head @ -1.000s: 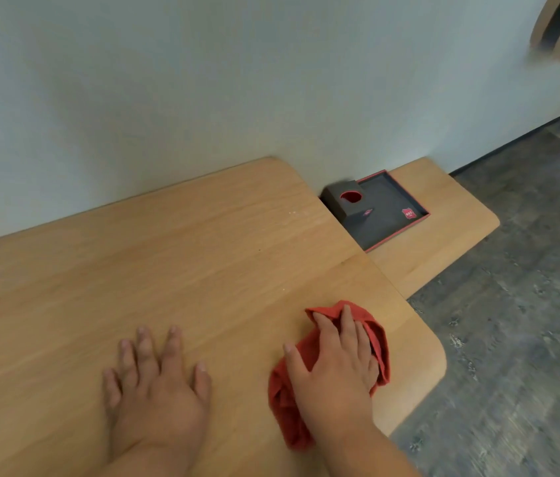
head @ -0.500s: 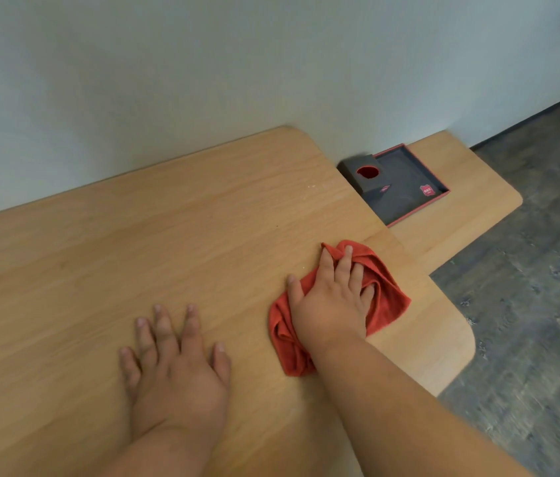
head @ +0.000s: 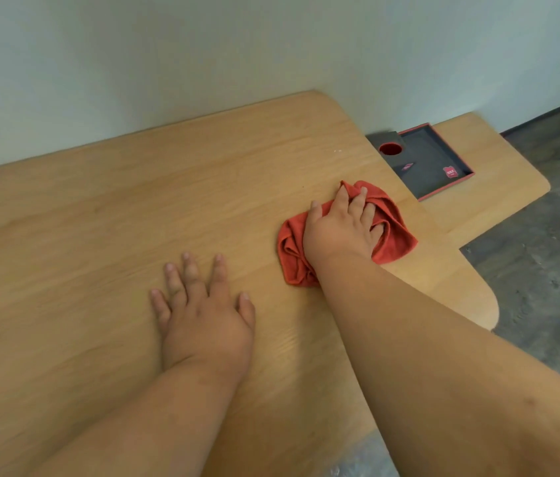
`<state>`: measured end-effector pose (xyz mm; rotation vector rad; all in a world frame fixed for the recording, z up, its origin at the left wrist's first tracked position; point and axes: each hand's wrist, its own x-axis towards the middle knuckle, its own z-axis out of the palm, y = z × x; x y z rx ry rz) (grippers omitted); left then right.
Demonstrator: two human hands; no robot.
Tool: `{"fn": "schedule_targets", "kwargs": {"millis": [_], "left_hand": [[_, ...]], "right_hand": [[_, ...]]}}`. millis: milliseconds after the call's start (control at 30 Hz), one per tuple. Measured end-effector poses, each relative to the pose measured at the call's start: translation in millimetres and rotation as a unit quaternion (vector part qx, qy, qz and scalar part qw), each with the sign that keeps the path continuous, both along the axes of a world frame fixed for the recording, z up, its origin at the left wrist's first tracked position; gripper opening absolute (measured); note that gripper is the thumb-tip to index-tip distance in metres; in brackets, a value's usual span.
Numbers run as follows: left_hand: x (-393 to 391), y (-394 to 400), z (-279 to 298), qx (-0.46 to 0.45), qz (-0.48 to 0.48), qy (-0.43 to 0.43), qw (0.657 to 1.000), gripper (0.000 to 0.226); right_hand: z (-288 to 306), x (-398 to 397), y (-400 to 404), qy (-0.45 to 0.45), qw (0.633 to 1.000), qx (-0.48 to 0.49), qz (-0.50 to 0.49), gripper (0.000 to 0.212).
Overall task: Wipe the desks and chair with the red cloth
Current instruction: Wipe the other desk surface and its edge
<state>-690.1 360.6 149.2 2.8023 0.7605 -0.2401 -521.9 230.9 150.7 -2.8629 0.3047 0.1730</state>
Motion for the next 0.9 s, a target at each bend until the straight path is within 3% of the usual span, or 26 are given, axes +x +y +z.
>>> {"fn": "schedule_targets", "kwargs": {"millis": [333, 433, 600, 900], "left_hand": [[-1.3, -2.5, 3.5, 0.004, -0.007, 0.021, 1.0, 0.066], [1.1, -2.4, 5.5, 0.011, -0.025, 0.029, 0.999, 0.064], [31.7, 4.3, 4.1, 0.032, -0.15, 0.001, 0.988, 0.066], [138.7, 23.3, 6.3, 0.011, -0.128, -0.052, 0.99, 0.067]], "right_hand": [[5.8, -66.3, -50.3, -0.001, 0.999, -0.006, 0.043, 0.058], [9.3, -85.1, -70.7, -0.003, 0.997, -0.018, 0.07, 0.068], [1.8, -92.3, -72.2, 0.01, 0.999, -0.023, 0.041, 0.094], [-2.5, -40.1, -63.0, 0.004, 0.998, -0.027, -0.052, 0.097]]}}
